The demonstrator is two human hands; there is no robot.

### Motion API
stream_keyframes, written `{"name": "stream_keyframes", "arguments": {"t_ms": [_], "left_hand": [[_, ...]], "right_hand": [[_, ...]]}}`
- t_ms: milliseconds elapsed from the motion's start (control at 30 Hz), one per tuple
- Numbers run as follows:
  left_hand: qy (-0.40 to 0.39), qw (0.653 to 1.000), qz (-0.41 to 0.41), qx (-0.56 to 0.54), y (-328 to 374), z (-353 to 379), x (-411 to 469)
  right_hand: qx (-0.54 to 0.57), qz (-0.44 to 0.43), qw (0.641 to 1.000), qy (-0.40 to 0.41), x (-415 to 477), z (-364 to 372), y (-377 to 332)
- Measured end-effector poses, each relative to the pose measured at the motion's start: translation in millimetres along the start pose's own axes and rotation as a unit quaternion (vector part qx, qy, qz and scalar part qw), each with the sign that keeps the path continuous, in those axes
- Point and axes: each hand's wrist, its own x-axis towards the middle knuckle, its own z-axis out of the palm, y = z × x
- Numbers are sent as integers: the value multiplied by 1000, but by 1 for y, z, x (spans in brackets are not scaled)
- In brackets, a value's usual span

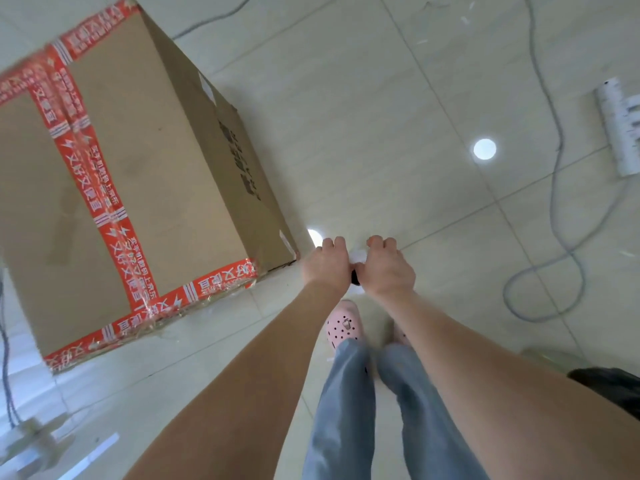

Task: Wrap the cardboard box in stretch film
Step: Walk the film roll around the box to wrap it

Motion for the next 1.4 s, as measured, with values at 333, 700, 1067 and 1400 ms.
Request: {"name": "stream_keyframes", "arguments": {"t_ms": [333,700,1067,1400], "left_hand": [[-87,990,53,97,4,-4,36],[-49,990,26,127,-5,-46,74],[61,990,-127,-20,-51,-82,113],[49,938,-255,-228,-78,-85,116]], "right_hand": [[-94,-26,989,-112,38,-6,-2],[-130,-95,984,-81,83,-40,-44],[-173,-187,967,-10,132,-70,-119],[160,-15,985,-57,142,-48,-126]]}}
